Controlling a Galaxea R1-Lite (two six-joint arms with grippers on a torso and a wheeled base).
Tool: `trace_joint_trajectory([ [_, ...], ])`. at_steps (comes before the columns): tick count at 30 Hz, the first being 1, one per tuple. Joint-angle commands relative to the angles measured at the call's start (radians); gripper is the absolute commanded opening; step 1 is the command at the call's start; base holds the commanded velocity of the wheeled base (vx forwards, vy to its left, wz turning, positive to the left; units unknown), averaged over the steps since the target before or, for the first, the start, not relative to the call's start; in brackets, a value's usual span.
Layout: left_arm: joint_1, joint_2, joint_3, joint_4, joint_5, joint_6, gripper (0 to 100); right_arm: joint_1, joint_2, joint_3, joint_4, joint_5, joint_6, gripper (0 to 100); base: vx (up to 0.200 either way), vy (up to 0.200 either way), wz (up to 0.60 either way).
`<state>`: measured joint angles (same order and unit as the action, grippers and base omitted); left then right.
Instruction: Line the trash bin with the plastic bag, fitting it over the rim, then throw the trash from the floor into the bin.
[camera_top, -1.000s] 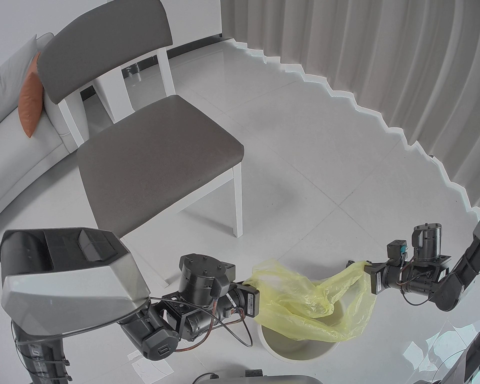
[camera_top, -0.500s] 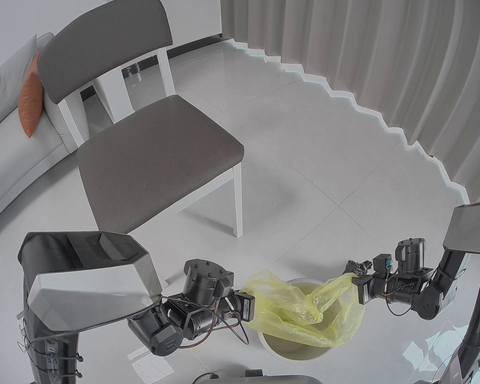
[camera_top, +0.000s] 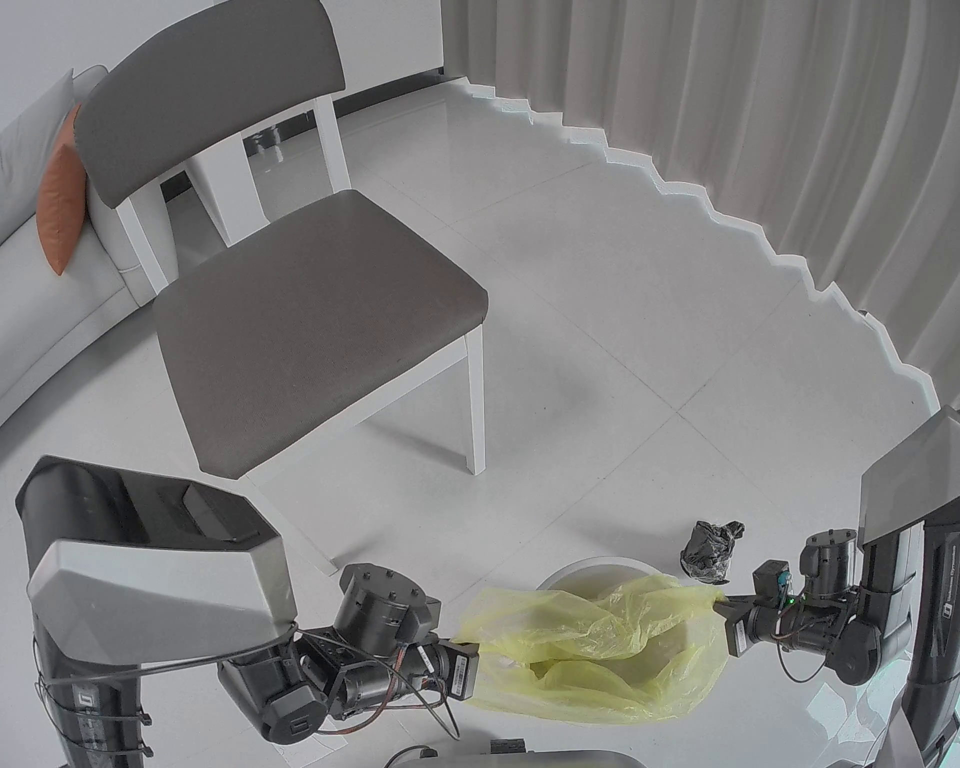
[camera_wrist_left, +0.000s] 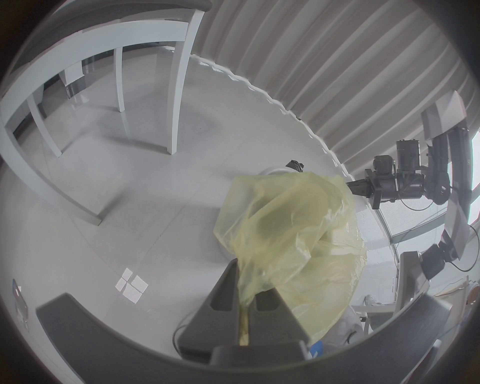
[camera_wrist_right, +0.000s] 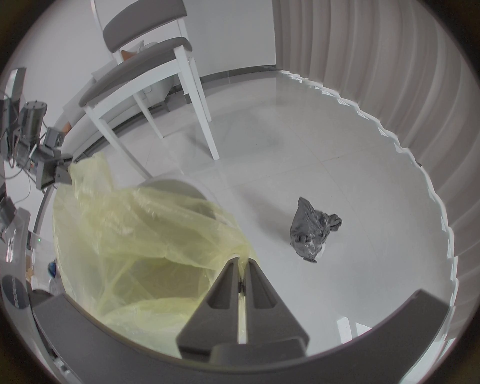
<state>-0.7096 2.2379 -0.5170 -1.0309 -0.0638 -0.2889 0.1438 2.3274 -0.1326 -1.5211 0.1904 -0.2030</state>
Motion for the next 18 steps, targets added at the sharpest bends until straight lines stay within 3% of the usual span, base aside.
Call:
trace_joint_trajectory([
  [1,-0.018,-0.069,0.072,0.002,-0.013,-0.006,0,-0.044,0.081,0.096,-0.05,0.02,-0.042,0,0.0,0.0,0.0],
  [9,-0.08,-0.083,0.101,-0.006,-0.008,-0.065,0,-0.075,0.055,0.133,-0.05,0.032,-0.064,0,0.0,0.0,0.0],
  [18,-0.111,-0.133,0.15,0.002,-0.005,-0.068,0,-0.104,0.059,0.133,-0.05,0.043,-0.102,0,0.0,0.0,0.0],
])
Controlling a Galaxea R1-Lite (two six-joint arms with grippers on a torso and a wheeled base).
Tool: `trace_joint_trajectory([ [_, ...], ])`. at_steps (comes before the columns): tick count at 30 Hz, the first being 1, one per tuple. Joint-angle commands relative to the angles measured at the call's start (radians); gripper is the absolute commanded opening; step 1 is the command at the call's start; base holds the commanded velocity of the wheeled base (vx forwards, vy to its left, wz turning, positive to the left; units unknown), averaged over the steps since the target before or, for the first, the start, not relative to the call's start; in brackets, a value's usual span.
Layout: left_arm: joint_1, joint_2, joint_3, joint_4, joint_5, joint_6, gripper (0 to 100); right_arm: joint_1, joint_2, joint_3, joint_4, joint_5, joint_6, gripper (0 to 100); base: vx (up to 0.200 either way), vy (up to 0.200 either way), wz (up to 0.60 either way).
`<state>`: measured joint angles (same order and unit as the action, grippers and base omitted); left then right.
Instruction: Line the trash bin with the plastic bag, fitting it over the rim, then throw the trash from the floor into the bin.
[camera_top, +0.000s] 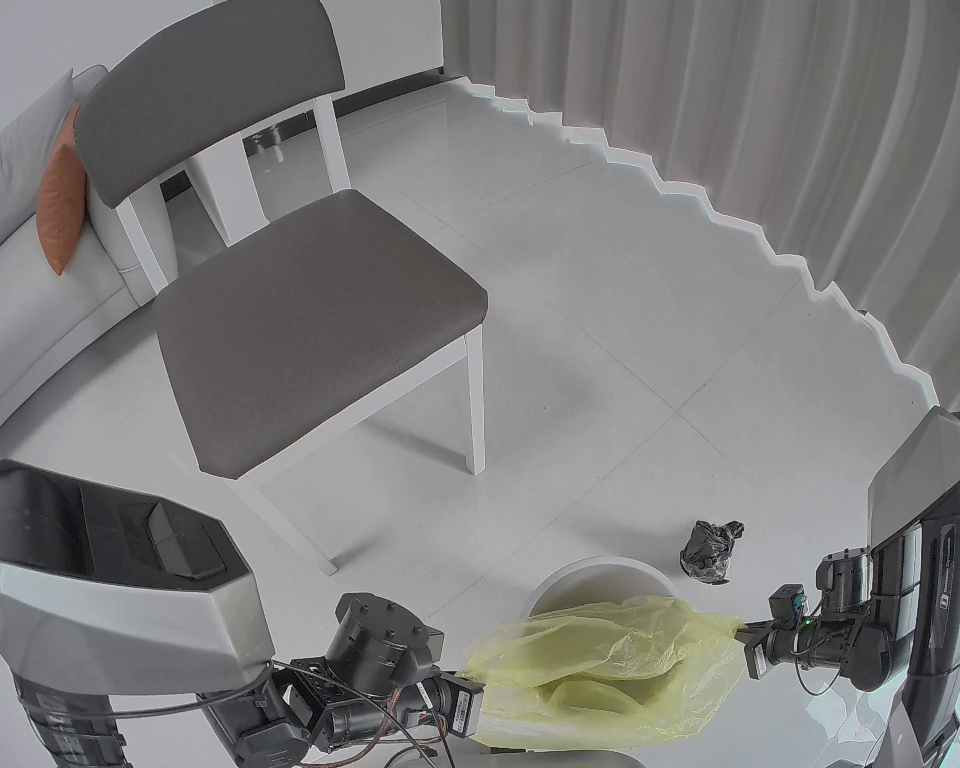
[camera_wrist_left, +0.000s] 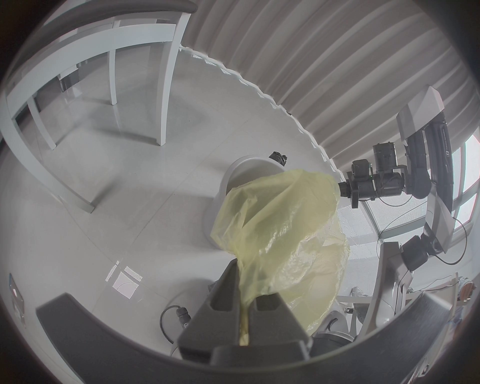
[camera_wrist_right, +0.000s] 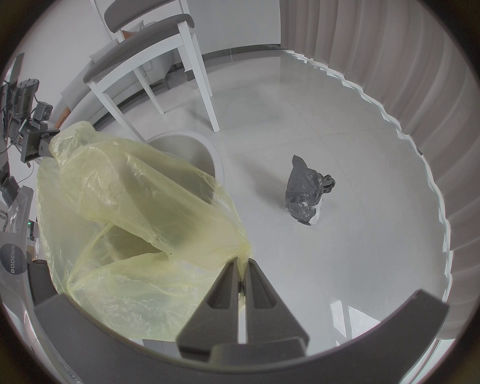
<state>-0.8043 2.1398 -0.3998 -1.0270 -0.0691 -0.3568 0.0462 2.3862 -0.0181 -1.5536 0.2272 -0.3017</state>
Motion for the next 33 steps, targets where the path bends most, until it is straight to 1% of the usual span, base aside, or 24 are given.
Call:
trace_joint_trajectory([
  [1,-0.016,-0.035,0.033,-0.002,0.0,-0.001,0,-0.006,0.001,0.018,-0.017,0.006,-0.004,0,0.0,0.0,0.0],
  [4,-0.024,-0.077,0.062,-0.001,0.0,-0.001,0,-0.019,-0.007,0.018,-0.017,0.007,-0.024,0,0.0,0.0,0.0],
  [10,-0.035,-0.057,0.076,-0.002,0.002,-0.004,0,-0.02,0.008,0.018,-0.017,0.014,-0.034,0,0.0,0.0,0.0],
  [12,-0.041,-0.047,0.075,-0.004,0.003,-0.019,0,-0.025,0.022,0.018,-0.017,0.015,-0.036,0,0.0,0.0,0.0],
  [17,-0.053,-0.041,0.072,-0.004,0.005,-0.028,0,-0.071,0.022,0.01,-0.017,0.017,-0.076,0,0.0,0.0,0.0],
  [20,-0.055,-0.015,0.067,-0.004,0.006,-0.027,0,-0.088,0.027,-0.016,-0.017,0.021,-0.085,0,0.0,0.0,0.0],
  [24,-0.056,0.028,0.052,-0.013,0.017,-0.027,0,-0.086,0.084,-0.043,-0.017,0.021,-0.094,0,0.0,0.0,0.0],
  [28,-0.061,0.042,0.042,-0.007,0.02,-0.027,0,-0.086,0.122,-0.075,-0.017,0.02,-0.125,0,0.0,0.0,0.0],
  [33,-0.053,0.071,0.024,-0.002,0.022,-0.027,0,-0.086,0.153,-0.123,-0.011,0.021,-0.128,0,0.0,0.0,0.0],
])
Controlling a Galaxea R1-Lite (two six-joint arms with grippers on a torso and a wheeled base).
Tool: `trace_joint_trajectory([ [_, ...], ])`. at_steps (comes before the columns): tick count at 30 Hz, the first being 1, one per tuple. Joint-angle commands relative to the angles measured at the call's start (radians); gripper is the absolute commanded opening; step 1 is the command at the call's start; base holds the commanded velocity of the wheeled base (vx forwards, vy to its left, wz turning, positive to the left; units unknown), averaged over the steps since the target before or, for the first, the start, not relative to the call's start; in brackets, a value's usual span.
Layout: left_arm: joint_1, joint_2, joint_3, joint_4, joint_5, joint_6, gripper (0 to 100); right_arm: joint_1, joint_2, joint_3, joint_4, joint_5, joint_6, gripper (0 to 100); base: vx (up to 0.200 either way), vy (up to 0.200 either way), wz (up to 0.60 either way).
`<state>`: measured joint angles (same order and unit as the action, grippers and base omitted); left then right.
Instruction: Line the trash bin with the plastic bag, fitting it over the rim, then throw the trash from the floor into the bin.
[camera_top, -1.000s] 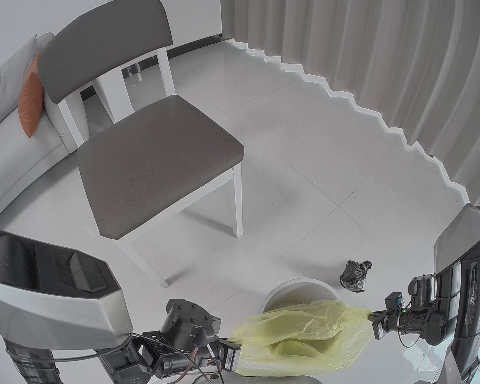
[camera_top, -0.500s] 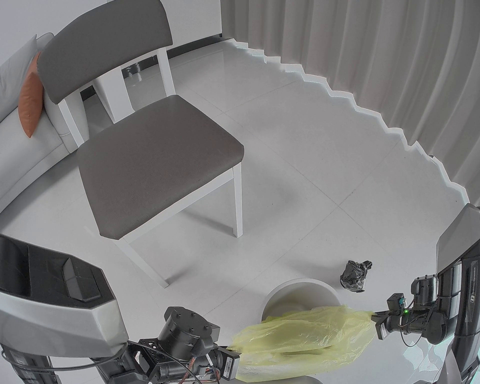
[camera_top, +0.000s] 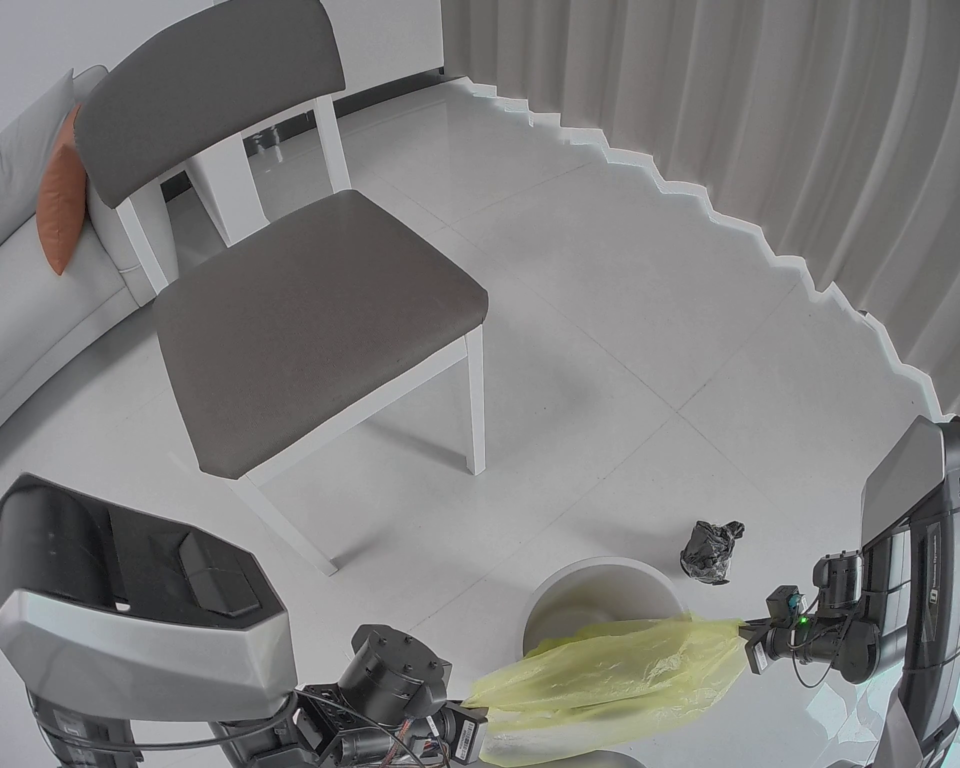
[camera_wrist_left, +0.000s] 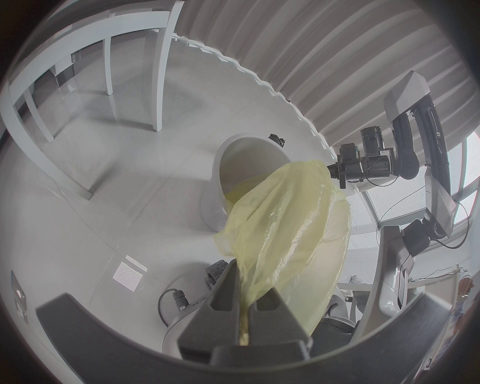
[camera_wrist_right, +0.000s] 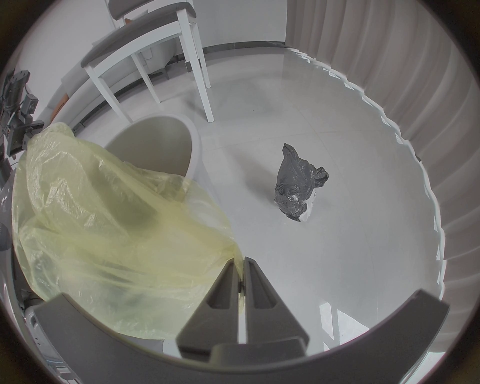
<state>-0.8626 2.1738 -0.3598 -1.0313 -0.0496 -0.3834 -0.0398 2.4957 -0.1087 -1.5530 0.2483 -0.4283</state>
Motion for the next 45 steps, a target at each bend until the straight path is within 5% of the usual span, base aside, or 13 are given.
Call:
trace_joint_trajectory([
  [1,0.005,0.037,-0.016,0.002,0.002,0.0,0,0.0,0.043,-0.032,-0.012,0.0,-0.001,0,0.0,0.0,0.0],
  [10,0.002,0.057,-0.028,-0.003,0.002,-0.002,0,-0.006,-0.066,-0.028,0.056,0.063,0.014,0,0.0,0.0,0.0],
  [26,-0.135,-0.042,0.104,-0.012,0.002,-0.147,0,-0.012,-0.525,-0.022,0.542,0.123,0.071,0,0.0,0.0,0.0],
  [32,-0.179,-0.023,0.127,-0.021,0.002,-0.18,0,-0.012,-0.517,0.03,0.556,0.123,0.023,0,0.0,0.0,0.0],
  [45,-0.138,0.198,0.027,-0.164,0.027,-0.157,0,-0.022,-0.37,-0.034,0.508,0.121,0.025,0,0.0,0.0,0.0],
])
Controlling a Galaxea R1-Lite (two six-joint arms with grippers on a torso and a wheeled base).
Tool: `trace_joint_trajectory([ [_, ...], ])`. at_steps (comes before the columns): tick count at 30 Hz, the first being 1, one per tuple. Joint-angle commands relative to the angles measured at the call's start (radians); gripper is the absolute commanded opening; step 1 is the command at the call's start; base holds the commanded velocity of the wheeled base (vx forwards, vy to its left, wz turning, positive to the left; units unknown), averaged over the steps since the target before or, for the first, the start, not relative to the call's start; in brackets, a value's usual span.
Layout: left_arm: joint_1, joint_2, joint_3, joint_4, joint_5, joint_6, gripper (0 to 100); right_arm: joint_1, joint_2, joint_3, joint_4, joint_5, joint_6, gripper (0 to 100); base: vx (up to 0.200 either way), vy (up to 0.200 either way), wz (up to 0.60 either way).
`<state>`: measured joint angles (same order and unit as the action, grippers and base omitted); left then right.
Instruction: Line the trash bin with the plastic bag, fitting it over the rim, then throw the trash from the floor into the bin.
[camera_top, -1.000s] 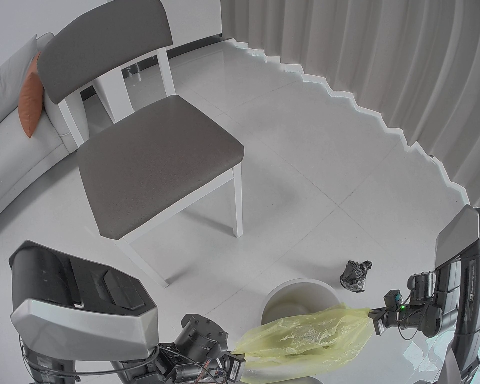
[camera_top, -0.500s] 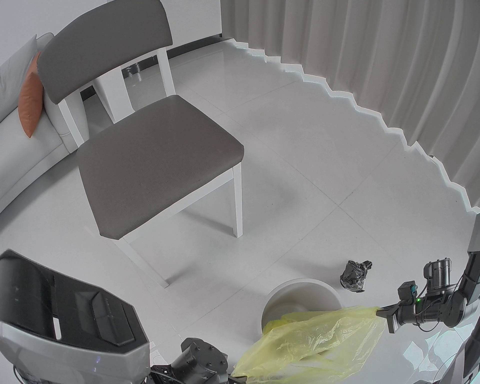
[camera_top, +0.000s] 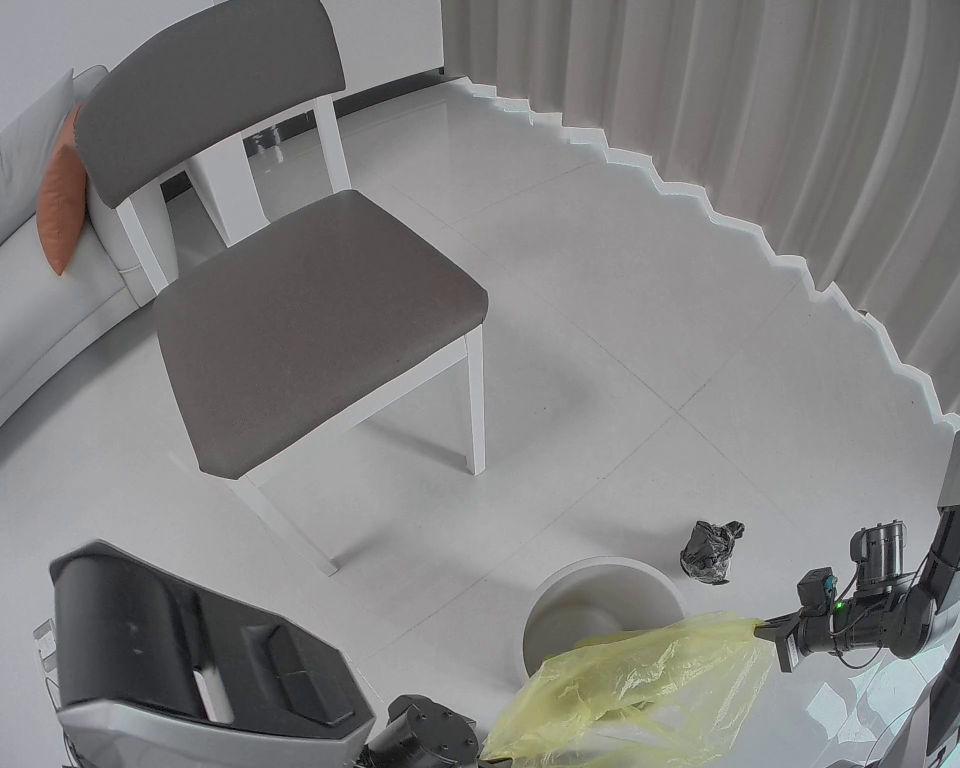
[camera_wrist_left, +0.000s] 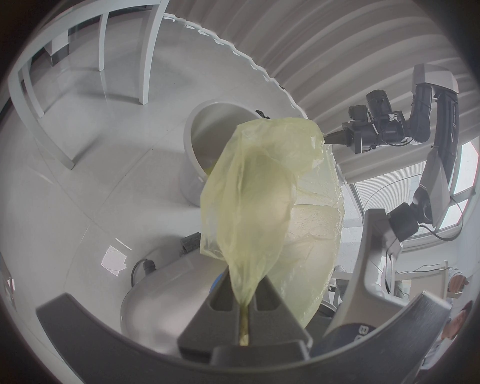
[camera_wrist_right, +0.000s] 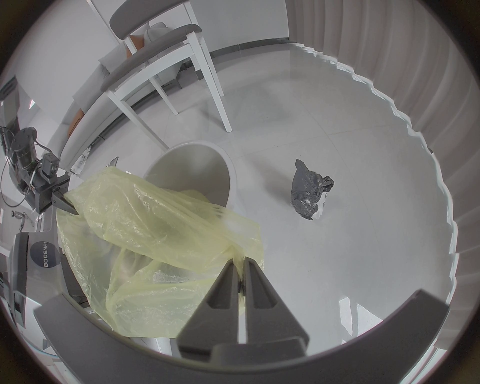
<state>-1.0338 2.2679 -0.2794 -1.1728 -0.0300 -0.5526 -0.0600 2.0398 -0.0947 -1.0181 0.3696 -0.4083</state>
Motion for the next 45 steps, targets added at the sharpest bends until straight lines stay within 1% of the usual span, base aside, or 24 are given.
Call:
trace_joint_trajectory([
  [1,0.055,0.108,-0.064,-0.024,0.005,0.028,0,-0.003,0.1,-0.066,-0.031,0.0,0.005,0,0.0,0.0,0.0],
  [2,0.061,0.108,-0.067,-0.024,0.005,0.033,0,-0.004,0.105,-0.071,-0.033,0.0,0.006,0,0.0,0.0,0.0],
  [4,0.127,0.101,-0.087,-0.027,0.001,0.083,0,-0.011,0.119,-0.122,-0.027,0.002,0.008,0,0.0,0.0,0.0],
  [6,0.161,0.082,-0.103,-0.028,-0.004,0.103,0,-0.011,0.122,-0.149,-0.025,0.002,0.016,0,0.0,0.0,0.0],
  [7,0.161,0.082,-0.103,-0.028,-0.004,0.103,0,-0.011,0.122,-0.149,-0.025,0.002,0.016,0,0.0,0.0,0.0],
  [8,0.189,0.058,-0.121,-0.019,-0.008,0.112,0,-0.011,0.125,-0.183,-0.019,0.002,0.023,0,0.0,0.0,0.0],
  [9,0.199,0.05,-0.135,-0.016,-0.01,0.114,0,-0.011,0.129,-0.204,-0.011,0.002,0.026,0,0.0,0.0,0.0],
  [12,0.216,0.048,-0.162,-0.015,-0.014,0.118,0,-0.009,0.132,-0.255,0.026,0.003,0.029,0,0.0,0.0,0.0],
  [16,0.212,0.056,-0.165,-0.016,-0.014,0.118,0,-0.009,0.128,-0.281,0.042,0.035,0.037,0,0.0,0.0,0.0],
  [26,0.202,0.079,-0.162,-0.047,-0.01,0.117,0,-0.009,0.154,-0.266,0.023,0.046,0.037,0,0.0,0.0,0.0],
  [30,0.195,0.079,-0.156,-0.093,-0.004,0.118,0,-0.009,0.151,-0.258,-0.017,0.08,0.037,0,0.0,0.0,0.0],
  [32,0.195,0.081,-0.155,-0.108,-0.001,0.118,0,-0.011,0.151,-0.254,-0.057,0.118,0.04,0,0.0,0.0,0.0],
  [34,0.19,0.082,-0.15,-0.11,-0.001,0.117,0,-0.011,0.155,-0.244,-0.08,0.137,0.043,0,0.0,0.0,0.0],
  [38,0.173,0.104,-0.13,-0.117,-0.001,0.118,0,-0.011,0.178,-0.238,-0.093,0.141,0.042,0,0.0,0.0,0.0],
  [42,0.17,0.147,-0.135,-0.153,-0.004,0.125,0,-0.009,0.22,-0.24,-0.102,0.143,0.032,0,0.0,0.0,0.0],
  [45,0.166,0.177,-0.136,-0.166,-0.004,0.154,0,-0.009,0.255,-0.238,-0.134,0.143,0.031,0,0.0,0.0,0.0],
])
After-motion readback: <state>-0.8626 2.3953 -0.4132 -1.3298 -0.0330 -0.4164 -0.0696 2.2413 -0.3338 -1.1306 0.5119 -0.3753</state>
